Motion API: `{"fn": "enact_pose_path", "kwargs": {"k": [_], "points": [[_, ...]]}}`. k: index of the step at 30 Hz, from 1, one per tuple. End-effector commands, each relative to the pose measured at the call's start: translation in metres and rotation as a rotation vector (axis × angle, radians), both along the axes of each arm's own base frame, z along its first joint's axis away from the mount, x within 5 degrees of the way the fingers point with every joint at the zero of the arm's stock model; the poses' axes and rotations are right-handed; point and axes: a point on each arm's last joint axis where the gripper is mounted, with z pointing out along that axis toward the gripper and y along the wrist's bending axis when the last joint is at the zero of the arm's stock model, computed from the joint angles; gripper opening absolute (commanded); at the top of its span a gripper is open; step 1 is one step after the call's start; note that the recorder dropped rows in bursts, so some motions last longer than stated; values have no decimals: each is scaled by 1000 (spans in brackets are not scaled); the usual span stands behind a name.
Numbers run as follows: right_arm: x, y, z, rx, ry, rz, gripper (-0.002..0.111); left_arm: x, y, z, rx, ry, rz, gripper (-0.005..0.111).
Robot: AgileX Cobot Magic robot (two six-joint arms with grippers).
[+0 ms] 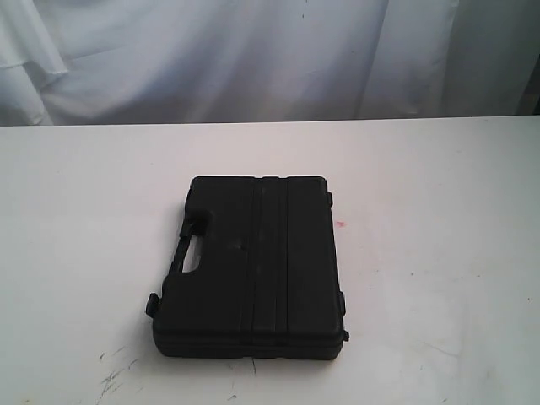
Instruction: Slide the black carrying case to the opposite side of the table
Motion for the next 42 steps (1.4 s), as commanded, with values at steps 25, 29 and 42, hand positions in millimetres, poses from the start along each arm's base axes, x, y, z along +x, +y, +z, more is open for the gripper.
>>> {"fn": "enact_pose_path", "kwargs": {"k": [25, 29, 42], "points": [[-5, 7, -80, -12, -2, 78, 0, 0, 0, 0, -4, -16, 2, 0], [-5, 7, -80, -25, 0, 81, 0, 0, 0, 0, -4, -16, 2, 0], [-5, 7, -81, -33, 11, 85, 0, 0, 0, 0, -4, -16, 2, 0]]}}
